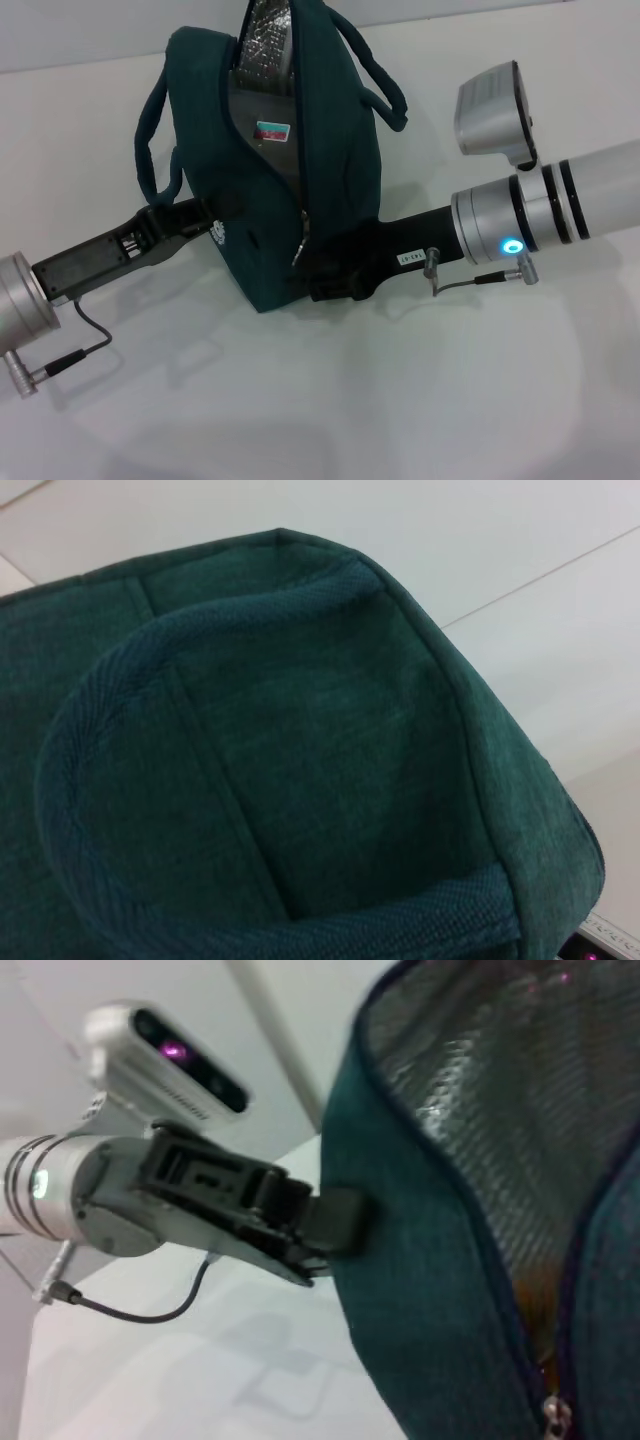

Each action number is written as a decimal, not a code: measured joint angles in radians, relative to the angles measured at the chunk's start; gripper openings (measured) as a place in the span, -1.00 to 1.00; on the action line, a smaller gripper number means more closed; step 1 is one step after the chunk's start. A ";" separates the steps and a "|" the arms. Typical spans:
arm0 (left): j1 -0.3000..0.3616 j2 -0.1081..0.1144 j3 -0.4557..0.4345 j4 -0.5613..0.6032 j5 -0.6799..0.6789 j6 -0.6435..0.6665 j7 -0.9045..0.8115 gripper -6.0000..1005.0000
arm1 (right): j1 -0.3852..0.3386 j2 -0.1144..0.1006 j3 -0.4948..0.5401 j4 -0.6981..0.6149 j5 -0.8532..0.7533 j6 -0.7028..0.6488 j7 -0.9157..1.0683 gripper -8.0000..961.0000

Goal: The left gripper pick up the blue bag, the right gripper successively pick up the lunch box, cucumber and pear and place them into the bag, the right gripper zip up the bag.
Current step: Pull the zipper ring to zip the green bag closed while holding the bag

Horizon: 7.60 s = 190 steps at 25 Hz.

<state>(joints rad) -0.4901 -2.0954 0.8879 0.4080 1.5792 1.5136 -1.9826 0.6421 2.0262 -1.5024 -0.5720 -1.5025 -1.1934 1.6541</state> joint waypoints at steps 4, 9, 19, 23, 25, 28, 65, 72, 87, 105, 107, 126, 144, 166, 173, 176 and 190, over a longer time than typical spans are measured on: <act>0.003 0.000 0.000 0.000 -0.001 0.000 0.000 -0.84 | -0.018 -0.001 0.000 0.001 0.056 0.036 -0.001 -0.16; 0.004 0.000 0.000 0.000 -0.001 0.001 0.001 -0.84 | -0.019 -0.006 0.005 0.003 0.057 -0.018 -0.007 -0.17; 0.005 0.001 0.000 0.000 -0.001 0.002 0.001 -0.84 | -0.049 -0.009 0.042 0.001 0.073 -0.013 -0.013 -0.17; 0.005 0.001 0.000 0.000 -0.001 0.002 0.001 -0.84 | -0.048 -0.006 0.042 0.003 0.073 0.010 -0.015 -0.17; 0.004 0.002 0.000 0.000 -0.001 0.002 0.001 -0.84 | -0.046 -0.004 0.037 0.003 0.072 0.024 -0.015 -0.17; 0.004 0.002 0.000 0.000 -0.001 0.002 0.001 -0.84 | -0.045 -0.002 0.026 0.003 0.072 0.039 -0.015 -0.17; 0.005 0.002 -0.002 0.000 -0.001 0.000 0.008 -0.84 | -0.079 0.000 0.027 0.002 0.095 0.065 -0.016 -0.96; 0.005 0.003 -0.003 0.001 -0.001 -0.001 0.008 -0.84 | -0.081 -0.001 0.029 -0.004 0.106 0.051 -0.011 -0.96; 0.008 0.005 -0.003 0.002 -0.001 -0.003 0.021 -0.84 | -0.109 -0.006 0.097 -0.054 0.121 -0.016 -0.016 -0.95; 0.014 0.005 -0.002 0.002 -0.001 -0.003 0.035 -0.84 | -0.087 -0.009 0.100 -0.114 0.118 -0.039 -0.025 -0.96; 0.015 0.005 -0.001 0.002 -0.001 -0.003 0.035 -0.84 | -0.079 -0.009 0.100 -0.115 0.118 -0.045 -0.027 -0.96; 0.041 0.000 0.025 -0.002 0.001 0.025 0.252 -0.04 | -0.054 -0.007 0.098 -0.147 0.120 -0.082 -0.028 -0.96; -0.004 -0.009 0.031 -0.200 -0.092 0.021 0.615 0.40 | -0.016 -0.008 0.106 -0.179 0.204 -0.147 -0.027 -0.96; -0.013 -0.009 0.036 -0.203 -0.108 -0.003 0.657 0.39 | -0.017 -0.006 0.202 -0.167 0.295 -0.191 -0.061 -0.96; -0.032 -0.007 0.098 -0.204 -0.110 -0.032 0.657 0.36 | 0.003 -0.005 0.225 -0.161 0.302 -0.127 -0.102 -0.96; -0.034 -0.006 0.116 -0.205 -0.109 -0.046 0.657 0.36 | 0.025 -0.005 0.226 -0.139 0.303 -0.119 -0.108 -0.96; -0.011 0.002 0.116 -0.188 -0.116 -0.052 0.649 0.36 | 0.042 -0.007 0.211 -0.129 0.302 -0.270 -0.097 -0.96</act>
<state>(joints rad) -0.5012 -2.0936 1.0042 0.2202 1.4633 1.4621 -1.3338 0.6844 2.0191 -1.2918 -0.7007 -1.2007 -1.4636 1.5574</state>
